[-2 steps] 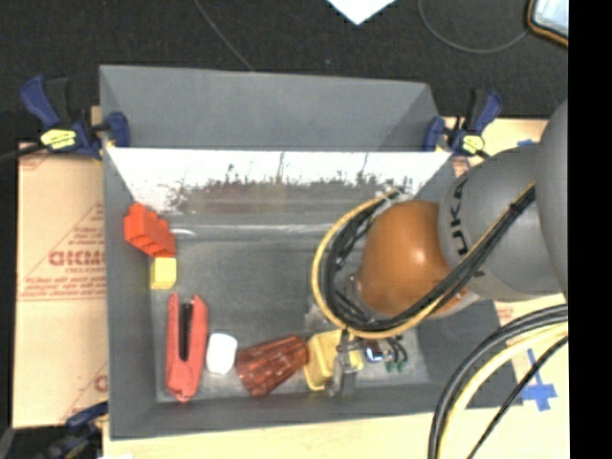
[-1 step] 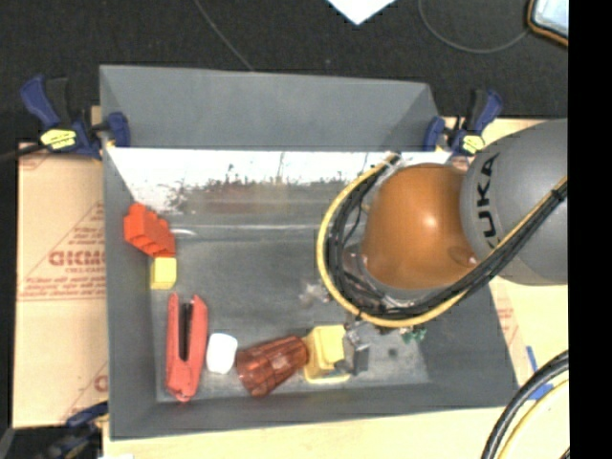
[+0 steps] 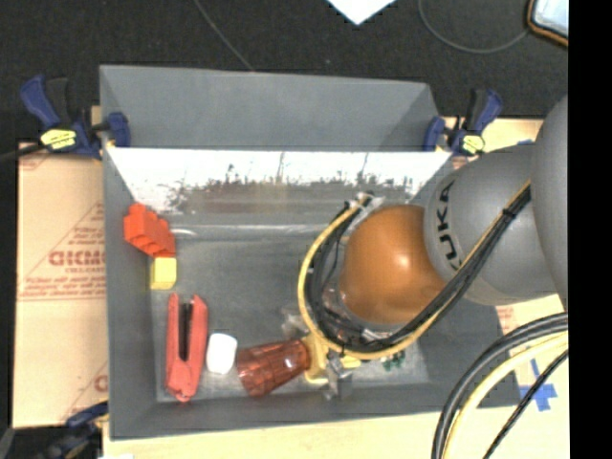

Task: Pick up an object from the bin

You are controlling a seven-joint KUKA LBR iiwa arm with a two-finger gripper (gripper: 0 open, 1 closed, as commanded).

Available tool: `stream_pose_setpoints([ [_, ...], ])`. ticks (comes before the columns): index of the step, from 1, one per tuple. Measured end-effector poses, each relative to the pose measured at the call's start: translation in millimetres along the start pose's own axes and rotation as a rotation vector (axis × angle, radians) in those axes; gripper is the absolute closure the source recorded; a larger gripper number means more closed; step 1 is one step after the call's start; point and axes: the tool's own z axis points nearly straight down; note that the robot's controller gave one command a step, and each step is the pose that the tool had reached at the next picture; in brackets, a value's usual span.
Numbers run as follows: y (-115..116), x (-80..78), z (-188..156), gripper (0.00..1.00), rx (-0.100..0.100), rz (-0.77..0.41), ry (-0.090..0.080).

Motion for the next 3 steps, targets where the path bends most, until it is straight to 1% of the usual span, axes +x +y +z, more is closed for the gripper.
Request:
stream_pose_setpoints([
  [1, 46.0, -28.3, 28.0, 0.00, 0.011, -0.052, -0.024],
  [2, 50.3, -38.1, 30.2, 1.00, 0.003, -0.166, -0.003],
  [3, 50.2, -38.1, 30.2, 1.00, 0.003, -0.166, -0.003],
])
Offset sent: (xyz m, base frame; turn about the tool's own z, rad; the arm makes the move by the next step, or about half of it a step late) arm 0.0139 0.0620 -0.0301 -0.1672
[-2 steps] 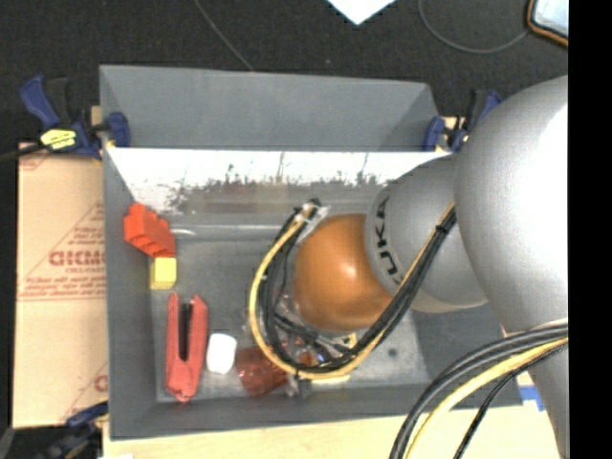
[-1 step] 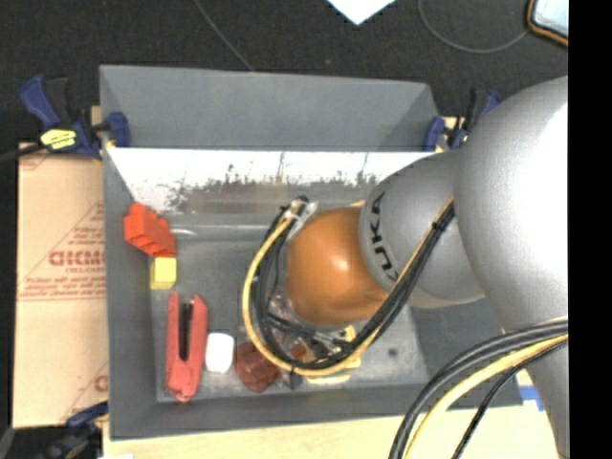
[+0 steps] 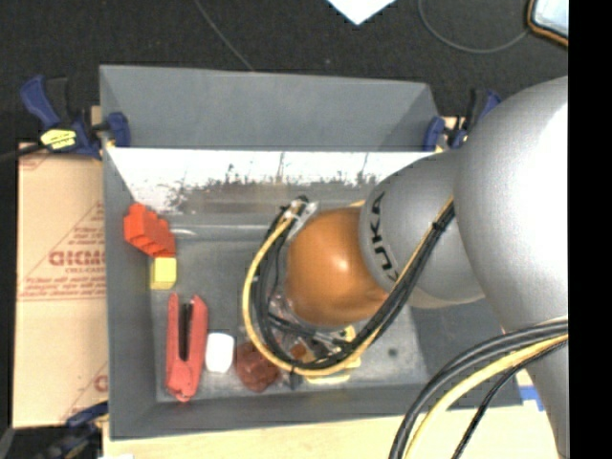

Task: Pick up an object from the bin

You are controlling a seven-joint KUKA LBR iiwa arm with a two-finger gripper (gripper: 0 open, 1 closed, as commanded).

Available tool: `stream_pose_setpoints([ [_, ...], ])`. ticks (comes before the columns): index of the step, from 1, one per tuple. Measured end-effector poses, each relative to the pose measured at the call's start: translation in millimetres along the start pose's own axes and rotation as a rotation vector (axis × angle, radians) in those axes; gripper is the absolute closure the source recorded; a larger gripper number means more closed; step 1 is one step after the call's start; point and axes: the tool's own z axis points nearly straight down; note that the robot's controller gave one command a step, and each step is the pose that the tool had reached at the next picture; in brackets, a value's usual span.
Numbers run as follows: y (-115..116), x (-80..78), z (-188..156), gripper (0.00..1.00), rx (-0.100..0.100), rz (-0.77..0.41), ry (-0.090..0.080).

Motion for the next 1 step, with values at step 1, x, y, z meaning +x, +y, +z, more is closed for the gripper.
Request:
stream_pose_setpoints([
  [1, -0.4, 0.6, -8.8, 1.00, 0.000, 0.001, 0.001],
])
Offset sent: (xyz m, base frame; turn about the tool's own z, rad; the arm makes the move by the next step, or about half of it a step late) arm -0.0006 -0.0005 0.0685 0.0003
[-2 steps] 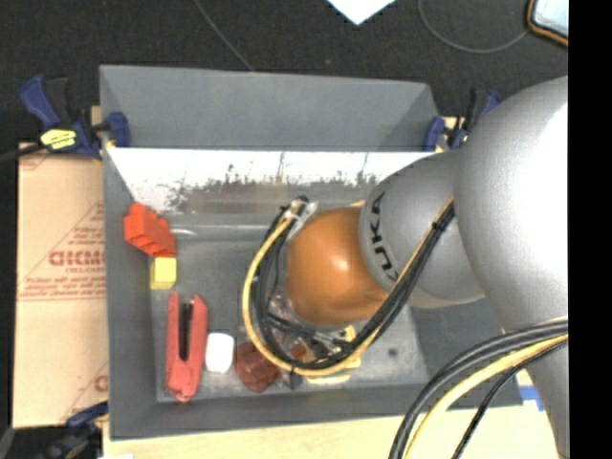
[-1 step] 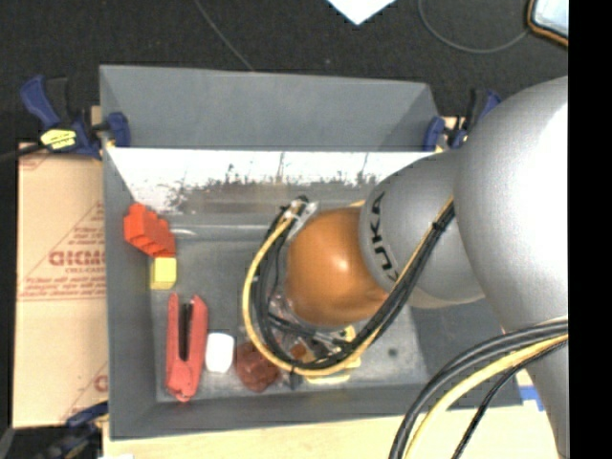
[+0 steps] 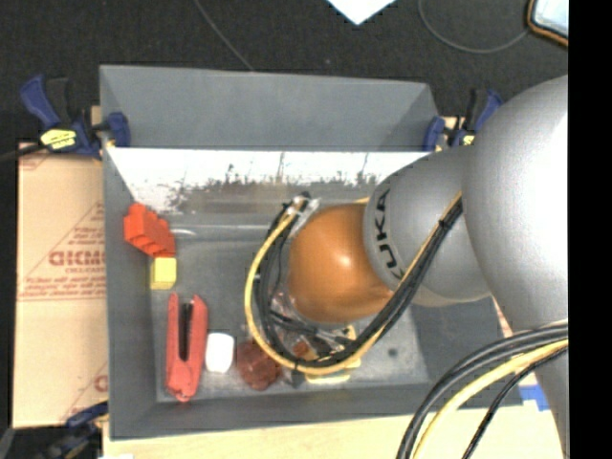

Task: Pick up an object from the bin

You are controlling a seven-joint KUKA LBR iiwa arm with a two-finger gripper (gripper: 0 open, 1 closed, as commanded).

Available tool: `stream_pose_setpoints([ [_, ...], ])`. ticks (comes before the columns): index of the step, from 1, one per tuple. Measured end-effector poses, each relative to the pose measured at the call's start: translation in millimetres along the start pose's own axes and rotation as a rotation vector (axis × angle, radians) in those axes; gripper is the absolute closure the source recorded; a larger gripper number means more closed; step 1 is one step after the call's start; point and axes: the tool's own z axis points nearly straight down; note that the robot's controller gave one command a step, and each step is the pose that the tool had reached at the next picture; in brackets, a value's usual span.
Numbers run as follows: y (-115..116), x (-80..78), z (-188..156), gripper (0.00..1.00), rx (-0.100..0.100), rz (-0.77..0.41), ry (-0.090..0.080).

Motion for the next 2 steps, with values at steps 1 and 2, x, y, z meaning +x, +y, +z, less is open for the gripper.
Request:
stream_pose_setpoints([
  [1, -0.6, 0.5, -40.0, 1.00, -0.002, 0.004, 0.004],
  [2, -1.3, 0.2, -69.9, 1.00, -0.002, 0.005, 0.006],
])
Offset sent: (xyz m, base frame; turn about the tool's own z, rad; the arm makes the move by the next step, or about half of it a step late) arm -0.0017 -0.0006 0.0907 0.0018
